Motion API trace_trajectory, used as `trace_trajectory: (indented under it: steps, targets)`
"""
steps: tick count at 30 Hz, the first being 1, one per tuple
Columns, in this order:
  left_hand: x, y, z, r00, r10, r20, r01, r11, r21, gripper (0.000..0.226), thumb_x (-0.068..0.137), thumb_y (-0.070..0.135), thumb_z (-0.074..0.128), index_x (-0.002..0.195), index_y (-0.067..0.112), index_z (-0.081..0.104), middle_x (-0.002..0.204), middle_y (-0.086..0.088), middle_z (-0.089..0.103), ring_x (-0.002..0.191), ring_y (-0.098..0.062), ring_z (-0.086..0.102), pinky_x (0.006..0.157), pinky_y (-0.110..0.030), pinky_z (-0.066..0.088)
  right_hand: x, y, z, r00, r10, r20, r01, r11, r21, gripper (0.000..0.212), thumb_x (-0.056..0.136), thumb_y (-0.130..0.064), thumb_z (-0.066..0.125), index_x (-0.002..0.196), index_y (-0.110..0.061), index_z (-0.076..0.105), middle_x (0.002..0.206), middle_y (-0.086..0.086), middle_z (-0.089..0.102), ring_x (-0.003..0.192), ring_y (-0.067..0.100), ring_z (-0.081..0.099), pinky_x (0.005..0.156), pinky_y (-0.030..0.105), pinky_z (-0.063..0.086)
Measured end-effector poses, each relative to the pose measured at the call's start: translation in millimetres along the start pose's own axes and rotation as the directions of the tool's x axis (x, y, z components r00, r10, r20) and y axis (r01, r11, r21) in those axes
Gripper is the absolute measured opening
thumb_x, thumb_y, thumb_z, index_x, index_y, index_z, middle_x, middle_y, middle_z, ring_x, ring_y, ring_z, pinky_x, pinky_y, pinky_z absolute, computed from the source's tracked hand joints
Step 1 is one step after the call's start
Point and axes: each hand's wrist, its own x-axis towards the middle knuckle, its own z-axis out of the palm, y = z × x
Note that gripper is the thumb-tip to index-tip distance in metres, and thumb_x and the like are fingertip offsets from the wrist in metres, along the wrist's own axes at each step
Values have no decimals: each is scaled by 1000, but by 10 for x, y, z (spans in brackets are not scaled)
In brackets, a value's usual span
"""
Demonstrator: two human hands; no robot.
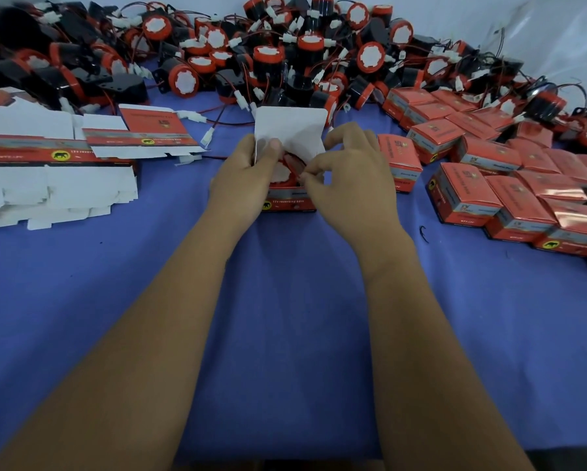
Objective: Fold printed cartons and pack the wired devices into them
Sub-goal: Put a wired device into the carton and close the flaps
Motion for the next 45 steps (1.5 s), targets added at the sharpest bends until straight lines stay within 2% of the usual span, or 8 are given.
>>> trace_trajectory:
  steps: [8, 16, 23, 28, 34, 36, 39, 45]
  targets:
    - [25, 9, 23, 999, -16, -36, 16, 1000, 5, 15, 89, 35, 68, 100, 36, 58, 100, 10, 69, 97, -12, 66, 91, -46, 54, 6, -7, -2, 997, 30, 66, -42, 981, 190, 17, 90, -22, 62, 83, -11, 74, 109, 3, 50, 107, 20, 46, 85, 40, 46]
    - [-8, 52, 22, 1000, -23, -9, 24, 999, 41, 20, 74, 45, 62, 92, 42, 54, 94, 16, 67, 94, -9, 64, 91, -45, 54, -23, -62, 22, 993, 105, 50, -116, 927, 358, 8, 86, -19, 61, 81, -16, 65, 98, -8, 44, 85, 10, 49, 76, 43, 51]
    - [-7, 50, 24, 998, -41, -38, 43, 998, 46, 21, 81, 38, 56, 98, 28, 61, 94, 7, 68, 94, -15, 64, 91, -48, 52, 9, -47, 75, 989, 149, -2, -138, 925, 354, 7, 88, -24, 68, 87, -17, 70, 103, -8, 43, 89, 3, 45, 76, 35, 53]
    - [-36, 90, 68, 994, -47, -99, 49, 999, 17, 57, 84, 58, 49, 104, 6, 58, 100, -12, 66, 94, -27, 61, 92, -55, 47, 25, -30, 57, 996, 58, 64, -73, 959, 274, 13, 85, -13, 65, 73, -10, 64, 102, -1, 37, 102, 17, 41, 80, 42, 50]
    - [-21, 113, 69, 993, -96, -67, 98, 995, 26, 52, 70, 60, 58, 105, 21, 59, 96, 3, 68, 98, -21, 65, 94, -51, 50, -5, -71, 77, 998, -7, 58, -13, 946, 323, 15, 82, -7, 59, 68, -8, 58, 94, -1, 37, 92, 16, 39, 72, 37, 46]
    - [-5, 95, 50, 993, -103, -52, 104, 995, 7, 47, 71, 56, 63, 105, 23, 61, 98, 5, 69, 98, -20, 66, 95, -51, 50, -13, -92, 59, 997, 75, 29, -79, 866, 493, 12, 86, -7, 54, 77, -11, 60, 89, 4, 47, 83, 16, 47, 68, 37, 48]
    - [27, 56, 44, 996, -76, -38, 77, 997, 24, 36, 75, 49, 67, 102, 26, 64, 99, 7, 72, 99, -18, 67, 98, -51, 49, 5, -53, 12, 942, 334, 21, -214, 555, 804, 20, 93, -1, 48, 89, -20, 55, 75, 1, 62, 63, 5, 55, 60, 19, 48]
    - [52, -24, 49, 998, -18, -54, 19, 999, 28, 27, 86, 34, 66, 110, 22, 65, 104, 4, 70, 106, -20, 63, 94, -47, 52, 21, -54, 254, 869, 441, 224, -433, 459, 776, 41, 88, -16, 69, 121, -20, 45, 101, -5, 57, 81, 2, 57, 62, 8, 47]
